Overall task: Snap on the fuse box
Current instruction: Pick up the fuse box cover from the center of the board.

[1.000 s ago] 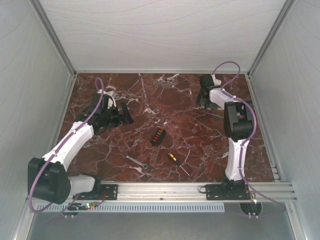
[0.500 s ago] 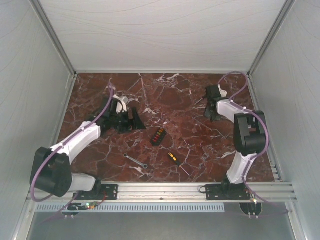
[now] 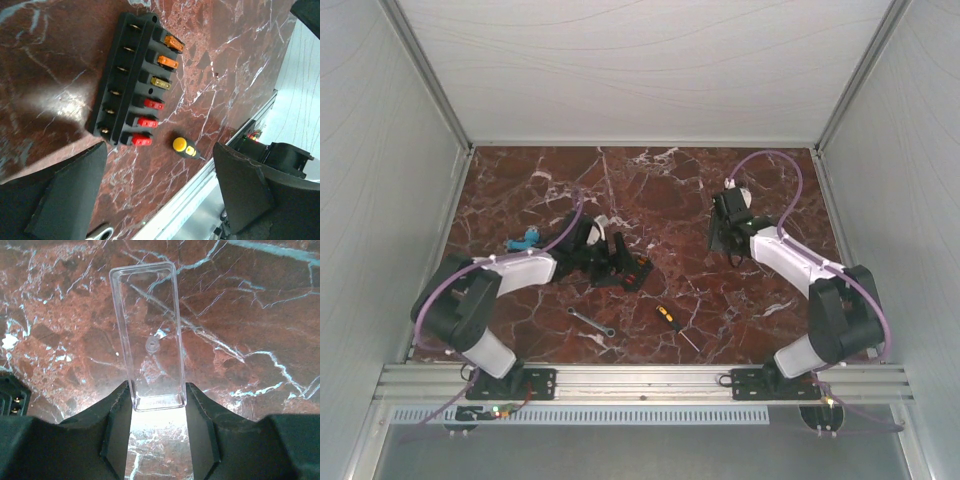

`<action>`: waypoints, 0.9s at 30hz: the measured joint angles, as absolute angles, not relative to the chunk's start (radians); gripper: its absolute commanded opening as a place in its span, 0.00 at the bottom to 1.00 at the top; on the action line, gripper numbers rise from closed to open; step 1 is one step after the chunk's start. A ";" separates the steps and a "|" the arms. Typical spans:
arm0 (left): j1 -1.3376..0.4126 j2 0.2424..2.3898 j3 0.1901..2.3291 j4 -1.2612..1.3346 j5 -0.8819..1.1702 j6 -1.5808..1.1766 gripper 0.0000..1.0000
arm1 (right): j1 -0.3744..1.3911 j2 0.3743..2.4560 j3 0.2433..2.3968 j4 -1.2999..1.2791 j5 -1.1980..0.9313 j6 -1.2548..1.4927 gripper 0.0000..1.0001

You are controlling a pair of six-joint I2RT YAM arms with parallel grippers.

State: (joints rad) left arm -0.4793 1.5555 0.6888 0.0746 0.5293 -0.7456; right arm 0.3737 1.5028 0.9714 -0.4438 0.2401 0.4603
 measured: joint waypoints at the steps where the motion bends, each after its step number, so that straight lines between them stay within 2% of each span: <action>1: -0.488 1.574 0.689 0.095 0.528 -0.762 0.86 | 0.377 1.494 0.965 -0.443 0.233 0.459 0.21; 9: -0.597 1.737 0.743 0.244 0.545 -0.881 0.84 | 0.402 1.428 0.950 -0.446 0.212 0.429 0.20; 16: -0.632 1.831 0.804 0.354 0.579 -0.947 0.84 | 0.500 1.425 0.974 -0.464 0.199 0.391 0.19; 22: -0.606 1.729 0.747 0.373 0.572 -0.958 0.84 | 0.598 1.495 1.047 -0.494 0.184 0.365 0.19; 27: -0.471 1.555 0.611 0.337 0.561 -0.955 0.89 | 0.683 1.581 1.120 -0.530 0.187 0.361 0.20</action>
